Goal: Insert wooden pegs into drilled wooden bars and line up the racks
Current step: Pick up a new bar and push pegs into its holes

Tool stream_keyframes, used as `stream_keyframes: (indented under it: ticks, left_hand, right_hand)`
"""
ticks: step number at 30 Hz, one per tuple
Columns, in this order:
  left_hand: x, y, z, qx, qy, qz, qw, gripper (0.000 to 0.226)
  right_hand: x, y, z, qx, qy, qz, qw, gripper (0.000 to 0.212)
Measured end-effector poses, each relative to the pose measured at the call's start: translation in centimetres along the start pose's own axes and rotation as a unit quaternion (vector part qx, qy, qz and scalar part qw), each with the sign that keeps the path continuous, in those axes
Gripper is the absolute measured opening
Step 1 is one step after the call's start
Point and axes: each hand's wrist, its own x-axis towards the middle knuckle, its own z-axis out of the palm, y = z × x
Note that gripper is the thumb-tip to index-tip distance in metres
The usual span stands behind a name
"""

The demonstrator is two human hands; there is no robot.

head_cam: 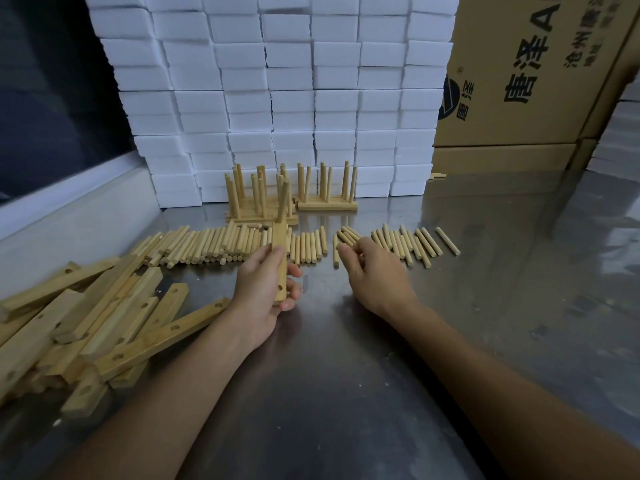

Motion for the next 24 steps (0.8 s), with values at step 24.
stream_keyframes:
  ticks: [24]
  left_hand:
    - [-0.86,0.58,0.61,-0.007,-0.037,-0.022,0.999,0.011]
  right_hand:
    - [-0.23,-0.05,-0.26,0.12,0.045,-0.011,0.992,0.029]
